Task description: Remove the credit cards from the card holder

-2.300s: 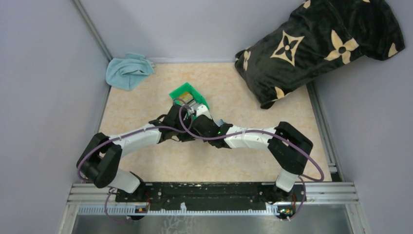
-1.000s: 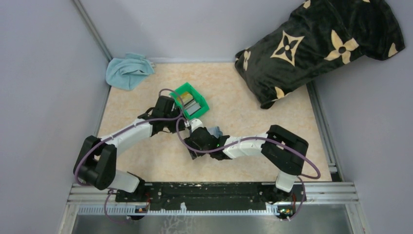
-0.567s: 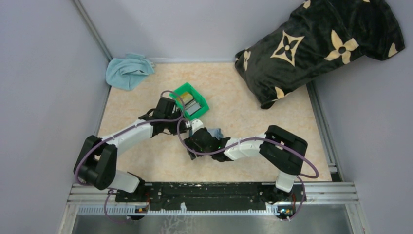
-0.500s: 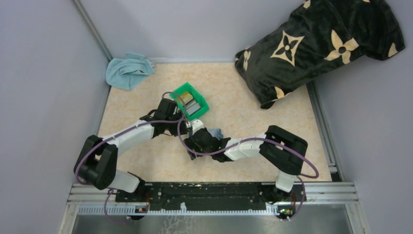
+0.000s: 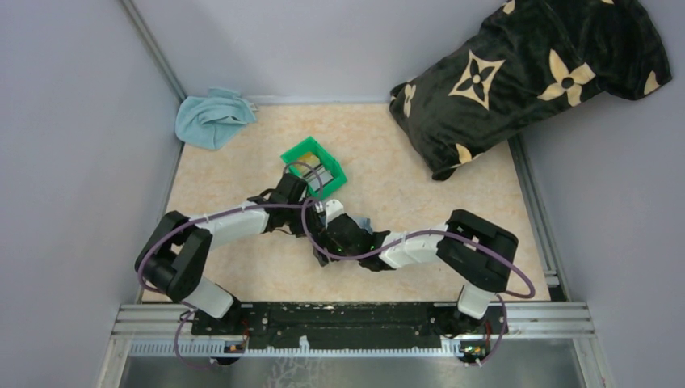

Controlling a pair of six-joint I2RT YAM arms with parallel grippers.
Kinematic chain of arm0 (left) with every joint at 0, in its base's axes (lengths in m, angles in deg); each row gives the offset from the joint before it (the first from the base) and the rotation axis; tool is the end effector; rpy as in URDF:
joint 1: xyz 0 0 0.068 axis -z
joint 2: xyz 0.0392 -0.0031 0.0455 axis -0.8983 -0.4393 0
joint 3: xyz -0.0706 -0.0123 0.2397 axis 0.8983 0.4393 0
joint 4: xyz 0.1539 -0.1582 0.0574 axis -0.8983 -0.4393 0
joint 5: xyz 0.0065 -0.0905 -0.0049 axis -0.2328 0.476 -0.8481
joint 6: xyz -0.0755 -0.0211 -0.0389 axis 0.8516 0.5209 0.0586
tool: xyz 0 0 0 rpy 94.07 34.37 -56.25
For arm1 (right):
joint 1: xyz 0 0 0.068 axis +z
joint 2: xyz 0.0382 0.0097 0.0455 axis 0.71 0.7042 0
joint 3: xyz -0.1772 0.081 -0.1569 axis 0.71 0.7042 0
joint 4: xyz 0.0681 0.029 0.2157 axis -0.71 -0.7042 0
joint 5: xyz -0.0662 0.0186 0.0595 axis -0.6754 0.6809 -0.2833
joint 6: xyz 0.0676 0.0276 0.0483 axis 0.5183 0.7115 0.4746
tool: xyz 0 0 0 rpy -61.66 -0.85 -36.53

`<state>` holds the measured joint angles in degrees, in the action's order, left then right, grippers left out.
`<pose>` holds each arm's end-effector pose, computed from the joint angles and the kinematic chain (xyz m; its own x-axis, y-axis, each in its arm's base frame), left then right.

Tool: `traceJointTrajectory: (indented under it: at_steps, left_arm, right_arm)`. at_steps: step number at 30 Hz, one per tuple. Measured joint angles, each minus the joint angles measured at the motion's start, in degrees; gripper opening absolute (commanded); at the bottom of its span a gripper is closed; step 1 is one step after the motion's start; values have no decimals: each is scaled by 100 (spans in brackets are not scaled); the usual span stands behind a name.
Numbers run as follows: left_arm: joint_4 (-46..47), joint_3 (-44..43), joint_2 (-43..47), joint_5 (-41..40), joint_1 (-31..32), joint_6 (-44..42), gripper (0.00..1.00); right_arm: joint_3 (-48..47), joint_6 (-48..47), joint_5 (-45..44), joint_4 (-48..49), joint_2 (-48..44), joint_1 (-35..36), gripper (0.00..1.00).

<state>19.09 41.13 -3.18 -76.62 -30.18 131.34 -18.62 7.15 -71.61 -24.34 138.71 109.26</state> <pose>0.2317 -0.1665 0.1216 -0.9242 -0.2106 -0.3185 -0.0482 0.8918 -0.4498 0.1645 0.3032 0.1275 -0.5879 -0.2618 -0.7654 -0.6244 0.7485 0.2236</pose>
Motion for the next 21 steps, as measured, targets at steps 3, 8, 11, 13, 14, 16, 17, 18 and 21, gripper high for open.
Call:
traceJointTrajectory:
  at_steps: [3,8,11,13,14,16,17,18,21]
  left_arm:
    - [42,0,-15,-7,13,0,41]
    - [44,0,-17,-20,20,2,41]
    - [46,0,-20,-22,22,2,41]
    - [48,0,-22,-20,22,0,41]
    - [48,0,-22,-20,22,2,41]
    - [50,0,-22,-20,22,2,41]
    - [50,0,-22,-20,22,2,41]
    - [50,0,-22,-20,22,2,42]
    - [55,0,-24,-17,22,0,42]
  right_arm:
    - [184,70,63,-39,-229,-39,69]
    - [407,160,68,-166,-761,-205,67]
    - [466,195,17,-192,-1001,-361,66]
    - [522,219,-22,-216,-1130,-485,66]
    - [540,223,-44,-243,-1176,-546,66]
    - [577,229,-118,-332,-1244,-673,66]
    - [590,225,-149,-358,-1257,-713,66]
    - [608,225,-177,-400,-1268,-752,66]
    - [682,225,-238,-479,-1292,-835,66]
